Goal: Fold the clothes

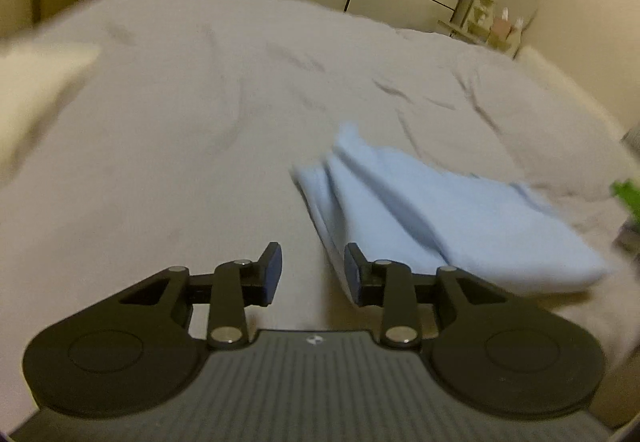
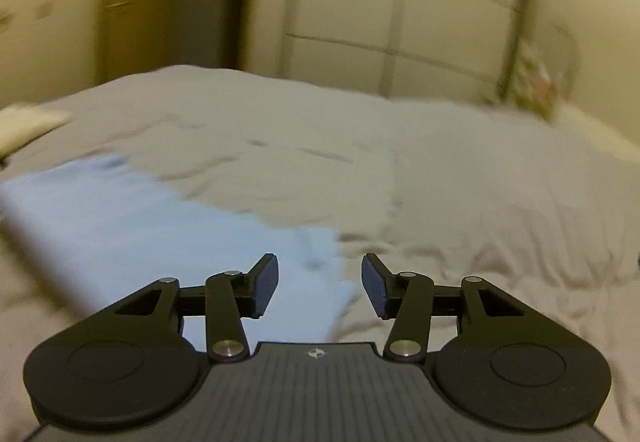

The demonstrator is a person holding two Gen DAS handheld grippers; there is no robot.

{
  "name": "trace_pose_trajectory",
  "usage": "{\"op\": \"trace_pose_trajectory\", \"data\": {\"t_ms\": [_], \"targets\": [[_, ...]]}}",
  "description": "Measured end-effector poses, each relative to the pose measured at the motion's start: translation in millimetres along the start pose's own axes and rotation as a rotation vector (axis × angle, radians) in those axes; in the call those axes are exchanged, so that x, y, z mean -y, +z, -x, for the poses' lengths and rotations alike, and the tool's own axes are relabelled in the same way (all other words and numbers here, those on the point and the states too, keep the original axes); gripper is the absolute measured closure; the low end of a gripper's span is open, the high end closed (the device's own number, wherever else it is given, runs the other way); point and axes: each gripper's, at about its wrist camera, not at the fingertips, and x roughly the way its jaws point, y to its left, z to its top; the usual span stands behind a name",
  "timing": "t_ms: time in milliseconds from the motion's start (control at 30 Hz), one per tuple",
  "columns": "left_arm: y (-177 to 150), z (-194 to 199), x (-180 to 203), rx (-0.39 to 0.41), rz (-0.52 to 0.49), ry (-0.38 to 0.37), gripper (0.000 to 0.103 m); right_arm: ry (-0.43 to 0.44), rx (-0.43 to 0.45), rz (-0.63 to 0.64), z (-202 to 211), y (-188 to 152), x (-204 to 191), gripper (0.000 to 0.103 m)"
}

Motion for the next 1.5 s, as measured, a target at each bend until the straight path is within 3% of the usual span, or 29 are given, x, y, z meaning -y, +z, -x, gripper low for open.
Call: {"op": "trace_pose_trajectory", "data": {"t_ms": [133,267,333,367,433,467,500,567,733,800,867,967,1000,1067,1167,1233,1333,1433,1500], "targets": [[-23,-1,-7,-0.008,0.243,-0.120,0.074,0.026,0.018,0.230,43,-23,-59,0.047],[-25,-21,-20,0.000,0.471,-0.205,0.070,-0.037,-0.020,0.472,29,-40,-101,0.045],[-25,-30,-24,-0.001,0.533,-0.217,0.076,-0.064,-0.031,0.561,20,-46,-113,0.045],[-25,-33,-26,-0.003,0.544,-0.218,0.089,-0.069,-0.034,0.587,15,-50,-114,0.045],[-23,-32,-24,0.000,0.508,-0.205,0.093,-0.060,-0.060,0.635,3,-55,-117,0.059],[-20,-27,-22,0.010,0.455,-0.194,0.094,-0.049,-0.079,0.657,-3,-57,-117,0.085],[-18,-21,-20,0.020,0.398,-0.188,0.094,-0.039,-0.094,0.680,-7,-59,-118,0.095],[-15,-8,-16,0.030,0.276,-0.175,0.094,-0.042,-0.068,0.710,-3,-61,-114,0.099],[-22,-12,-10,-0.061,0.048,-0.118,0.093,-0.015,-0.087,0.686,0,-66,-98,0.101],[-32,-15,-20,-0.098,0.045,-0.094,0.093,0.015,-0.143,0.680,-12,-79,-98,0.101],[-36,-11,-30,-0.098,0.053,-0.071,0.102,0.036,-0.170,0.655,-17,-90,-100,0.101],[-33,12,-43,-0.035,0.014,0.091,0.103,0.032,-0.166,0.595,-10,-85,-94,0.101],[-30,17,-52,-0.028,0.043,0.097,0.103,0.030,-0.167,0.583,-7,-83,-91,0.101],[-26,28,-62,-0.019,0.102,0.083,0.103,0.053,-0.182,0.544,-7,-80,-84,0.101],[-27,44,-45,0.009,0.119,-0.010,0.103,0.088,-0.192,0.504,-4,-70,-85,0.090],[-25,50,-21,0.046,0.080,-0.075,0.100,0.102,-0.171,0.462,6,-57,-86,0.086],[-17,31,17,0.072,-0.024,-0.120,0.100,0.129,-0.098,0.259,26,-34,-71,0.070],[-13,-1,45,0.063,-0.131,-0.123,0.098,0.147,-0.030,0.046,24,-18,-50,0.067],[-17,-29,52,0.031,-0.187,-0.048,0.094,0.145,-0.036,-0.026,6,-15,-41,0.067]]}}
